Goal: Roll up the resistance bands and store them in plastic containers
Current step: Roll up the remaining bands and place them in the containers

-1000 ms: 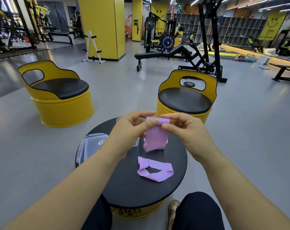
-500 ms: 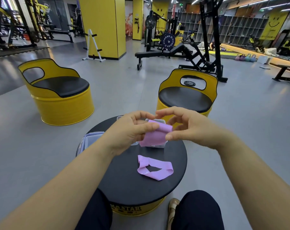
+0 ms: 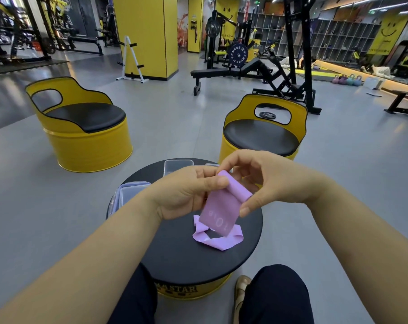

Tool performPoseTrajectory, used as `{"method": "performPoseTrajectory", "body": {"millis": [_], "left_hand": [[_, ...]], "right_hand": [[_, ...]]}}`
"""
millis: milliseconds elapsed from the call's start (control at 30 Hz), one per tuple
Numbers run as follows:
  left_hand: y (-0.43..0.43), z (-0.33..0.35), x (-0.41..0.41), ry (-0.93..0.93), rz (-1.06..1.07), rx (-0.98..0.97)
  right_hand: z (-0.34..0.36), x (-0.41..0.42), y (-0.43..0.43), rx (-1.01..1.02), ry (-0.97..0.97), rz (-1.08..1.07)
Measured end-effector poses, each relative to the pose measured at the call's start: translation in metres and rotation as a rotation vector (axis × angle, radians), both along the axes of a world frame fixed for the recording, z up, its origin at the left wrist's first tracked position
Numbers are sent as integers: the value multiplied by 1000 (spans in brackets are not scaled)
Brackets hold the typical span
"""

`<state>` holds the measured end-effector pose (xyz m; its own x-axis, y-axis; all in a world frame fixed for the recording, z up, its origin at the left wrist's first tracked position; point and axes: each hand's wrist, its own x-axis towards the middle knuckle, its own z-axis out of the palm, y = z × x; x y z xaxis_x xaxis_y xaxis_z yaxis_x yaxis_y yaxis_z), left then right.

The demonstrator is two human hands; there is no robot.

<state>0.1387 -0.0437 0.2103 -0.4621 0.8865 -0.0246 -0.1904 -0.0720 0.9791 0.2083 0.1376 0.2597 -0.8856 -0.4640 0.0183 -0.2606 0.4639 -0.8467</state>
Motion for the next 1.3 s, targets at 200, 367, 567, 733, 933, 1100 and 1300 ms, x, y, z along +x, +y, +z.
{"method": "performPoseTrajectory", "body": {"millis": [200, 367, 567, 733, 933, 1100, 1300], "left_hand": [[-3, -2, 2, 37, -43, -88], [-6, 2, 0, 77, -70, -149], [-7, 0, 1, 90, 10, -213], [-5, -9, 4, 50, 102, -214], [1, -11, 11, 142, 227, -274], [8, -14, 12, 187, 353, -304], [3, -13, 9, 145, 383, -195]], "right_hand": [[-2, 1, 2, -67, -30, -14], [-6, 1, 7, -65, -27, -14], [-7, -4, 9, 83, 27, -42], [-7, -7, 13, 317, 152, -62], [-7, -9, 11, 483, 199, -66], [-10, -11, 7, 520, 218, -59], [-15, -7, 5, 209, 75, -202]]}}
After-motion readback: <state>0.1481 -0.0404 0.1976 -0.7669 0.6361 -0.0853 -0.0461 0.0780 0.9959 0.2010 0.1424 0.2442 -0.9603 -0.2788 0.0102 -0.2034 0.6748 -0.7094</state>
